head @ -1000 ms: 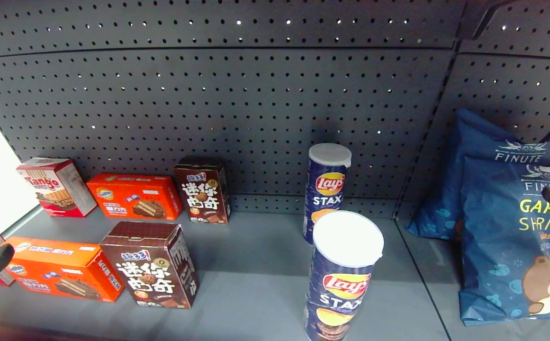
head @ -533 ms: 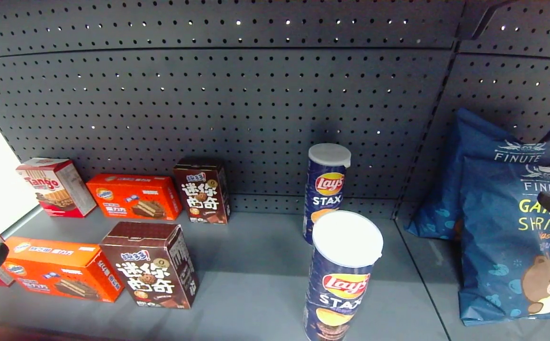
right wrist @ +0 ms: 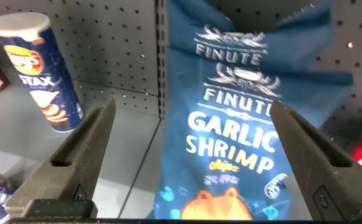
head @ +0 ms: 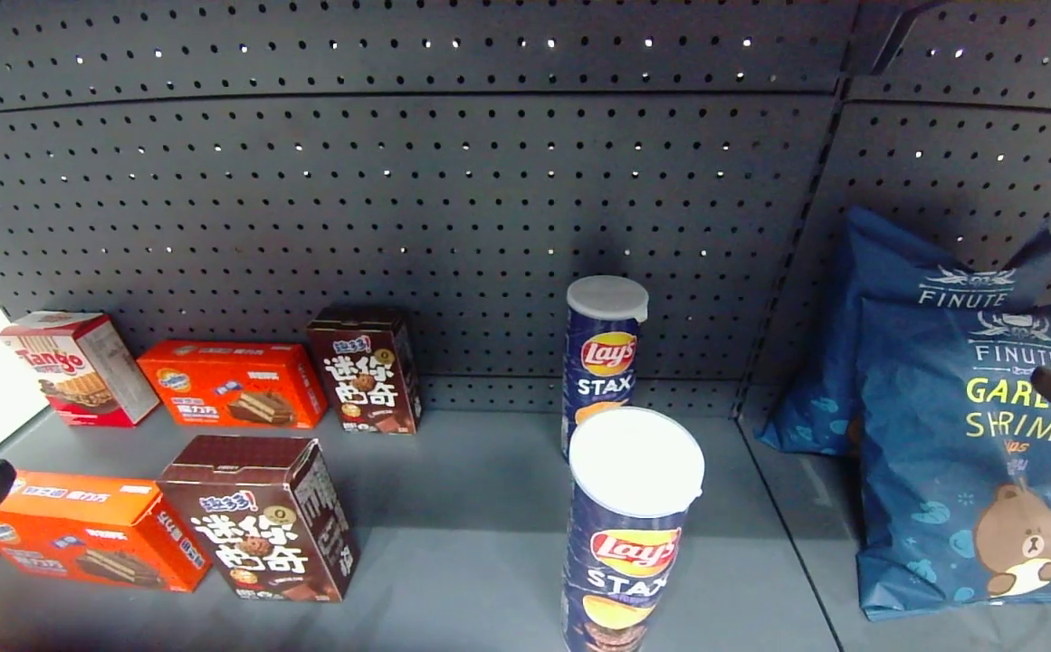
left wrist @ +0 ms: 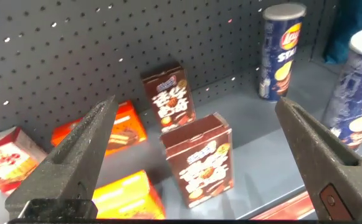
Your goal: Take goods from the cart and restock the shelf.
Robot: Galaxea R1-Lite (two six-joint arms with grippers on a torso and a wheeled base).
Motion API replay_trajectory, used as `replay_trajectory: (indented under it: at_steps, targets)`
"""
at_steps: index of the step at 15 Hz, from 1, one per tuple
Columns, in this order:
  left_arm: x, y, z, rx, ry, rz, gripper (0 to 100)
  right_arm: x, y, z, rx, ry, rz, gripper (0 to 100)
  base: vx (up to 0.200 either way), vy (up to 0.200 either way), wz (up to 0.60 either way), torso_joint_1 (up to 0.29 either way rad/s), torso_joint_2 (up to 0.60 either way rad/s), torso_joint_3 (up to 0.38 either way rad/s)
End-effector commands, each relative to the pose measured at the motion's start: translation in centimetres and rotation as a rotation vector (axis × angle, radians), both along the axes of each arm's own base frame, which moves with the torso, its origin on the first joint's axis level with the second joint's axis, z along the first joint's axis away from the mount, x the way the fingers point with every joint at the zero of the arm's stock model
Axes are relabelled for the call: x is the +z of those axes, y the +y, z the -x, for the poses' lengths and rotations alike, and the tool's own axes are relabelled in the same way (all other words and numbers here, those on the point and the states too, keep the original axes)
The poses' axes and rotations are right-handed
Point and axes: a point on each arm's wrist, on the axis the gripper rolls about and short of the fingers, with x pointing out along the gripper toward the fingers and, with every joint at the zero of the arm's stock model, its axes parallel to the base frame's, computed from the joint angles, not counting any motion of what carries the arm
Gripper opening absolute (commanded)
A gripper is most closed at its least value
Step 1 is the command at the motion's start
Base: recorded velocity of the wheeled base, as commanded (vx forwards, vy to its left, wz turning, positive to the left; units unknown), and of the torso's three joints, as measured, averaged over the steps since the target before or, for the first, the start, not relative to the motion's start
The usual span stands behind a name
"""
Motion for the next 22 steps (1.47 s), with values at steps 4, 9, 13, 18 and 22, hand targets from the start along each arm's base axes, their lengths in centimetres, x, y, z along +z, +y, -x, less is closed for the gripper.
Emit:
replay_trajectory:
  at_steps: [4, 9, 13, 18, 22]
  targets:
    - [0.0, 0.0, -0.1, -0.002, 0.005, 0.002, 100, 0.1, 0.1, -0.2, 0.003, 0.0, 0.0, 100, 0.0, 0.0, 0.0, 0.0, 0.0, 0.0]
    - [0.0, 0.0, -0.1, -0.001, 0.005, 0.002, 100, 0.0, 0.1, -0.2, 0.003, 0.004, 0.003, 100, 0.0, 0.0, -0.12, 0.0, 0.0, 0.001]
    - [0.1, 0.0, -0.1, -0.002, 0.002, 0.002, 100, -0.2, 0.2, -0.2, 0.058, 0.011, 0.007, 100, 0.0, 0.0, 0.0, 0.0, 0.0, 0.0]
    - [0.2, -0.1, -0.5, -0.016, 0.009, -0.005, 100, -0.1, 2.4, -2.3, 0.257, 0.048, 0.091, 100, 0.0, 0.0, 0.0, 0.0, 0.0, 0.0]
    - [0.3, -0.3, -1.8, -0.058, 0.04, -0.012, 100, -1.7, 5.3, -4.5, 0.383, 0.157, 0.126, 100, 0.0, 0.0, 0.0, 0.0, 0.0, 0.0]
